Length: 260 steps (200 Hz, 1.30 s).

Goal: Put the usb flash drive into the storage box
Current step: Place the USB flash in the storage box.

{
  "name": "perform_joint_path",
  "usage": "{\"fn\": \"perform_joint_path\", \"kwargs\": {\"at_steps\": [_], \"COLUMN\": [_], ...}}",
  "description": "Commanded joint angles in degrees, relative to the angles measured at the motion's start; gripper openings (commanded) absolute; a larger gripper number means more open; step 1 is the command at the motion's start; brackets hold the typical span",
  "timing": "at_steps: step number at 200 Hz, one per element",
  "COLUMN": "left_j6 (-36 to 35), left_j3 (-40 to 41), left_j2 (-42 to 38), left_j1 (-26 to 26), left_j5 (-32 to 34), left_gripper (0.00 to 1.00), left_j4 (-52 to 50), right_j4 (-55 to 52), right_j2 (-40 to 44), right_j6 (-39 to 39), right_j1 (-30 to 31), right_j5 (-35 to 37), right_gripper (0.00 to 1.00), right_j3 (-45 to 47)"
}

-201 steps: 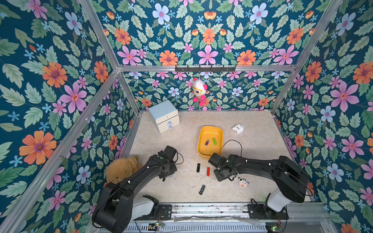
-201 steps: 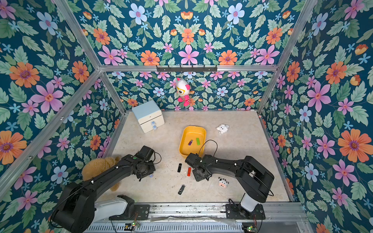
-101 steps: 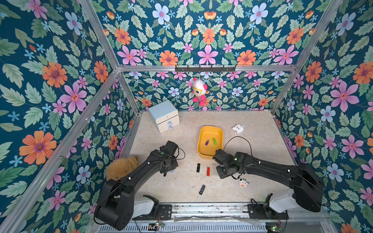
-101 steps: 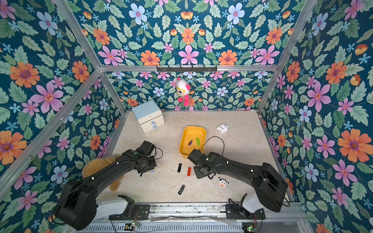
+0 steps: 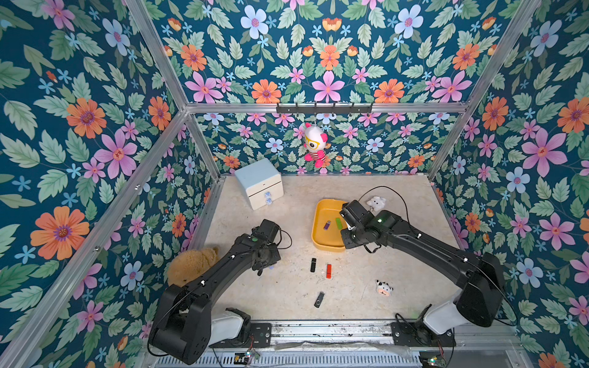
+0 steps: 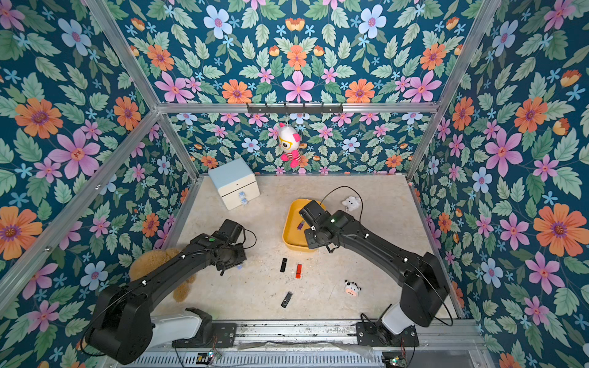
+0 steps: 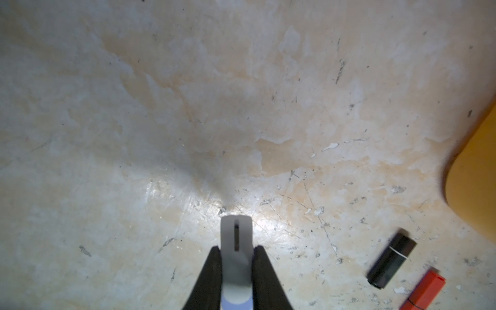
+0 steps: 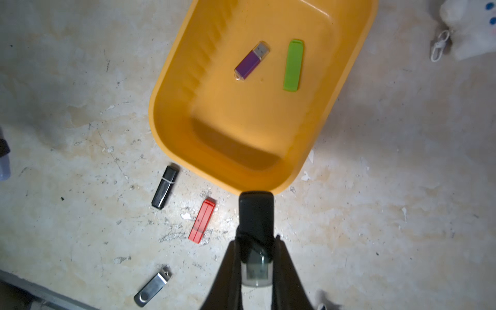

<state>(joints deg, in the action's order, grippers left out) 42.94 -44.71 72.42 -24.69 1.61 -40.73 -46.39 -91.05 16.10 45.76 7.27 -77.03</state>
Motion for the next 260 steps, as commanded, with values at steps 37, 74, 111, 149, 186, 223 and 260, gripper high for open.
{"fn": "perform_joint_path", "kwargs": {"at_steps": [37,74,111,149,186,223,260], "left_j6": [-1.33,-1.76,-2.02,-2.24,-2.24,-2.24,-2.42], "left_j3": [-0.3,0.46,0.85,1.03,1.2,1.47,1.05], "left_j2": [-0.53,-0.27,-0.05,0.0,0.21,0.26,0.34], "left_j1": [0.57,0.78,0.91,1.18,1.29,1.25,1.32], "left_j5": [0.69,0.58,0.88,0.86,0.68,0.73,0.68], "left_gripper": [0.0,0.0,0.0,0.0,0.0,0.0,0.0], "left_j4": [-0.75,-0.34,-0.68,-0.7,-0.51,-0.44,-0.49], "right_j4": [-1.05,-0.85,-0.6,-0.75,-0.92,-2.92,-3.14], "right_j2": [-16.02,-22.8,-27.62,-30.66,-33.11,-35.63,-36.39], "right_j6": [-6.21,-7.42,-6.95,-6.73,-7.13,-6.49,-5.92], "right_j1": [-1.31,-1.41,-2.05,-3.03,-3.48,-3.67,-3.9], "right_j5": [0.25,1.21,1.44,1.36,1.62,3.44,3.88], "right_gripper": [0.0,0.0,0.0,0.0,0.0,0.0,0.1], "right_j3": [-11.74,-16.18,-18.17,-19.15,-20.25,-22.44,-22.9]}}
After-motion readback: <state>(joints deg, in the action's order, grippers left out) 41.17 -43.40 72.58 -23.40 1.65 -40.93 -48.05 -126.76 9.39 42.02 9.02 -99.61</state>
